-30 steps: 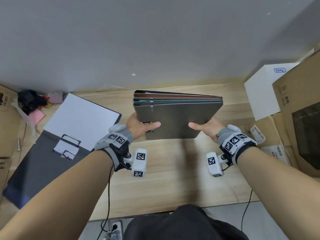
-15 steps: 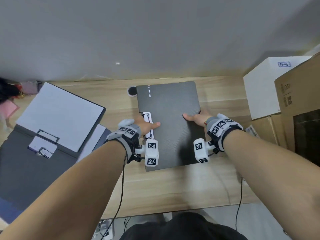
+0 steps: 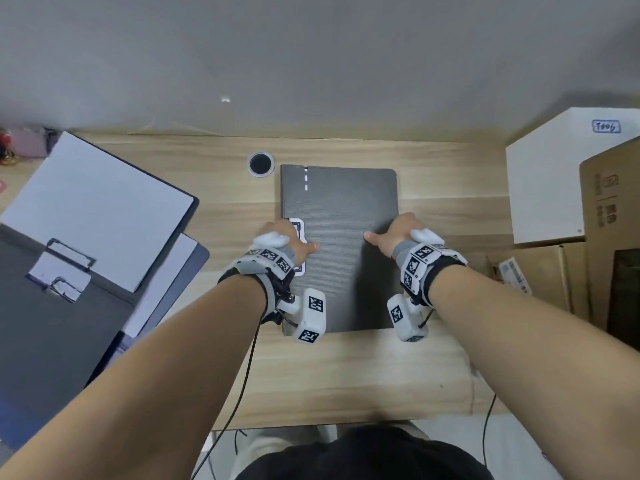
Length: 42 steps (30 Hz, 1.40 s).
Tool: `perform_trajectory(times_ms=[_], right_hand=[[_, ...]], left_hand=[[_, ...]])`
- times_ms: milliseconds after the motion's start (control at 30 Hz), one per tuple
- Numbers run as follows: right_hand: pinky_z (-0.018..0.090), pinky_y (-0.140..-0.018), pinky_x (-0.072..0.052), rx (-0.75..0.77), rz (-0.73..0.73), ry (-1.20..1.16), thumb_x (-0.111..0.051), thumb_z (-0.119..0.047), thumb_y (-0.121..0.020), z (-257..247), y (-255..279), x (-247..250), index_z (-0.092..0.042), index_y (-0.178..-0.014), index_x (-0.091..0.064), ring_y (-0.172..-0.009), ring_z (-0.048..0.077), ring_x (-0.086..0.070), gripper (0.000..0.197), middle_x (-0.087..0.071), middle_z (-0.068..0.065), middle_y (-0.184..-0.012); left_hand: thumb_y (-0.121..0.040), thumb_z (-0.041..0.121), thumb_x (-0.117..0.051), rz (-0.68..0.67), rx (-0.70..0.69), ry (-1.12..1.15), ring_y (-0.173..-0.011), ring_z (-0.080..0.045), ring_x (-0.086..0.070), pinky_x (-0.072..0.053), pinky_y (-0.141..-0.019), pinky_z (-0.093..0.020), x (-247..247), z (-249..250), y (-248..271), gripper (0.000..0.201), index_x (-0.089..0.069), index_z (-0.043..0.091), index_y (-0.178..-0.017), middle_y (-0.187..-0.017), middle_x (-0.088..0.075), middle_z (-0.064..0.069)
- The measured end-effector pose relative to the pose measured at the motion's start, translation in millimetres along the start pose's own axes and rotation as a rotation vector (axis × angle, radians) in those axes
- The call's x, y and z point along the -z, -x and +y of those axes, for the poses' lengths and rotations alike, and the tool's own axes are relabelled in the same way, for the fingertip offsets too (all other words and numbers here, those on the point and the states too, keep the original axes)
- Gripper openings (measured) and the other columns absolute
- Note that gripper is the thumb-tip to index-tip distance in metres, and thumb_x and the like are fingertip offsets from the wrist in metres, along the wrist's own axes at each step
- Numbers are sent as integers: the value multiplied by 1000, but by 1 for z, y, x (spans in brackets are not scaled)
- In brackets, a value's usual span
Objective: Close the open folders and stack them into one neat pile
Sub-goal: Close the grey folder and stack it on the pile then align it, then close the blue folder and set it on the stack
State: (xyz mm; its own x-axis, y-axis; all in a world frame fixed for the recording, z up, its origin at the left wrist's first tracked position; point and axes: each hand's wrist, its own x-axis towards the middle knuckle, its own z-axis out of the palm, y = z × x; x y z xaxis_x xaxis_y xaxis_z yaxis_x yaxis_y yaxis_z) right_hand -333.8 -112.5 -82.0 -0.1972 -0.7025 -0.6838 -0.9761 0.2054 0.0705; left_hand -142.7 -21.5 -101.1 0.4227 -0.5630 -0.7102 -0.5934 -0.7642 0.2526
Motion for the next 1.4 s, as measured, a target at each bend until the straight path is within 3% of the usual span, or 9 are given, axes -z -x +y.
perform_trajectory(times_ms=[133,300,433,533,600,767,967,1100,1400], right_hand=[[40,-78,-43,-42,61,13,-74,-58,-71,-11,13,5,-8,-126,-37,-114,32,-56,83,-46,11,-130],[41,-90,-42,185,193,-161,-76,-34,-70,-63,39,15,-14,-126,-39,-122,31,-45,70,-43,11,-132],[30,-84,-46,487,-102,-375,-71,-37,-80,-151,94,-2,-19,-124,-56,-102,22,-58,50,-61,3,-118],[46,-93,-54,502,-366,-490,-70,-28,-84,-213,135,-45,-11,-107,-64,-96,27,-63,30,-63,9,-105],[45,-91,-54,438,-475,-571,-68,-21,-86,-233,147,-66,-13,-88,-62,-86,26,-61,10,-62,10,-98],[34,-89,-57,240,-586,-771,-73,-20,-85,-275,188,-119,-9,-103,-60,-92,21,-59,25,-55,0,-91],[28,-69,-59,142,-494,-1053,-78,-18,-78,-301,188,-135,-10,-107,-68,-87,16,-64,32,-60,5,-103],[25,-49,-41,74,-499,-1055,-79,-28,-77,-307,188,-139,-14,-90,-61,-56,13,-41,26,-48,-1,-77],[34,-65,-63,379,-502,-993,-64,-16,-93,-297,211,-122,-11,-119,-54,-86,23,-70,28,-69,4,-103]], left_hand=[[-75,61,-75,-39,6,-37,-75,-23,-63,-56,-76,-37,16,-12,1,66,-63,7,-110,-90,-68,-5],[-80,55,-74,76,34,338,-122,-31,-60,-50,-102,-47,57,-59,10,83,-45,12,-145,-141,-57,-10],[-75,56,-71,348,102,391,-113,-30,-63,-54,-92,-41,101,-147,22,69,-58,17,-131,-132,-59,-9],[-76,49,-71,410,307,230,-126,-34,-51,-47,-99,-41,124,-225,36,68,-53,21,-136,-141,-49,-8],[-77,54,-68,339,450,128,-132,-35,-45,-42,-101,-43,132,-261,42,76,-44,24,-143,-147,-42,-10],[-75,70,-64,84,567,60,-134,-40,-46,-43,-104,-50,132,-361,61,100,-17,35,-157,-160,-25,-14],[-72,64,-72,-13,414,144,-136,-43,-44,-38,-112,-53,111,-387,65,108,-10,41,-158,-164,-11,-11],[-75,53,-78,12,356,219,-146,-39,-32,-29,-119,-49,108,-396,70,103,-18,40,-158,-166,-5,-11],[-77,67,-69,222,397,344,-125,-36,-51,-42,-103,-46,126,-383,79,84,-42,26,-144,-145,-41,-12]])
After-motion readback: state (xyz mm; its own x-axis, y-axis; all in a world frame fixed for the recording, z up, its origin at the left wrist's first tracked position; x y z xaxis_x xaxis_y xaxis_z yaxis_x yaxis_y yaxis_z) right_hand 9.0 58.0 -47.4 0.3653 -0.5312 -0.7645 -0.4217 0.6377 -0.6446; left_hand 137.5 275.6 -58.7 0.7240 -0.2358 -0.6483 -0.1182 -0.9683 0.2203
